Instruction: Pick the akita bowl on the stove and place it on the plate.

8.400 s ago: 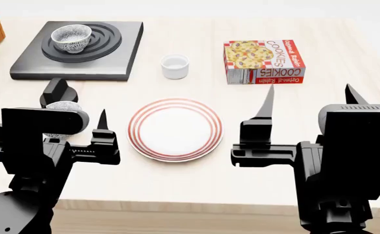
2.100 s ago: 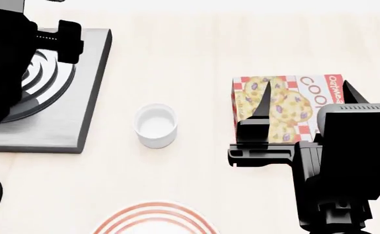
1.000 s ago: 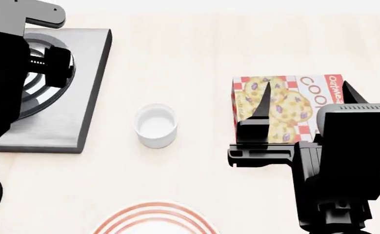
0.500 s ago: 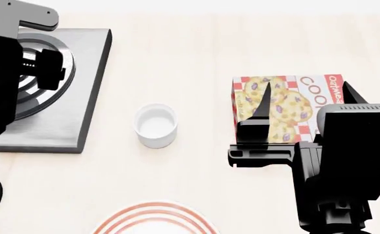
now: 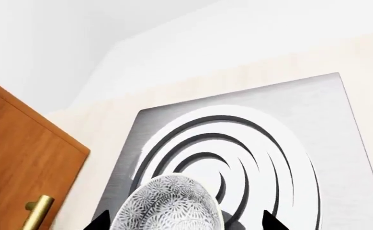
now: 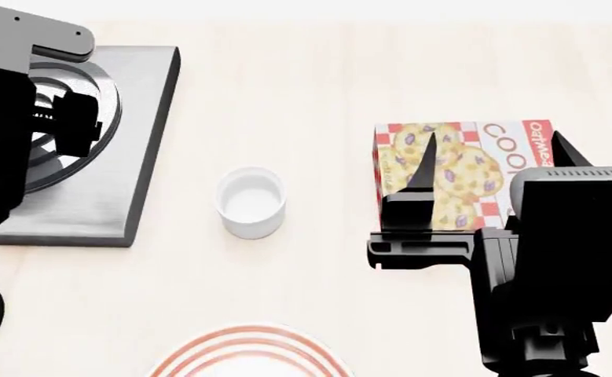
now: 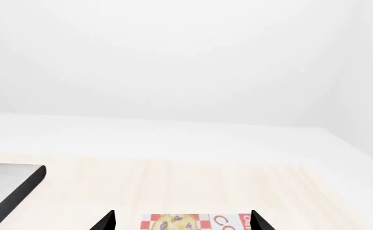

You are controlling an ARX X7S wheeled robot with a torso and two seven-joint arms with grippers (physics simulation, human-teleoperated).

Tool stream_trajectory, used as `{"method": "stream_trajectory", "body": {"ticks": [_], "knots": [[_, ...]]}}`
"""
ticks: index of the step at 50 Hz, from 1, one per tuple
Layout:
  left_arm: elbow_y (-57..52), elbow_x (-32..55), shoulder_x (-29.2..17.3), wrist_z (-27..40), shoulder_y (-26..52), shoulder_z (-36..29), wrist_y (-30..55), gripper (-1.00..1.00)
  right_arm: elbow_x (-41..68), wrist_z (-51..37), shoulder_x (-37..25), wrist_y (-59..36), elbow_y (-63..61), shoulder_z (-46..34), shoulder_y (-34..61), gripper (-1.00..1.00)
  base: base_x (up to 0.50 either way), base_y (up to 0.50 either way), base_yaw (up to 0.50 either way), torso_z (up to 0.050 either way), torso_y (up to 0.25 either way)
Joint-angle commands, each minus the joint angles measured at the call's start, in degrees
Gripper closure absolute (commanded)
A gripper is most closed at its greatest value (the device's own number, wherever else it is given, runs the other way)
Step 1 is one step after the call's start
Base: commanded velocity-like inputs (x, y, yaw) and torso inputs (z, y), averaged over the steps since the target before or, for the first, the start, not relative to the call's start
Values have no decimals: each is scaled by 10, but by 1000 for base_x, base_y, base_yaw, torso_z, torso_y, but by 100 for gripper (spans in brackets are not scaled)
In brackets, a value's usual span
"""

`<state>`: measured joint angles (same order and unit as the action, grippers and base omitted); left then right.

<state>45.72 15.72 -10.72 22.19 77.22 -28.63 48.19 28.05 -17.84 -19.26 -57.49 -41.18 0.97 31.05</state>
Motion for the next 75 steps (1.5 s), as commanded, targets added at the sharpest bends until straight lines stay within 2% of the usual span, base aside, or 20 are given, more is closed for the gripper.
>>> {"method": "stream_trajectory", "body": {"ticks": [1, 75], "knots": [[-4, 2, -1, 5, -9, -1, 8, -100, 4, -3, -2, -2, -1, 0, 1, -100, 0, 0, 0, 0, 0], [12, -3, -14, 9, -31, -21, 7, -100, 18, -16, -12, 8, 4, -6, 0, -100, 0, 0, 0, 0, 0]]}}
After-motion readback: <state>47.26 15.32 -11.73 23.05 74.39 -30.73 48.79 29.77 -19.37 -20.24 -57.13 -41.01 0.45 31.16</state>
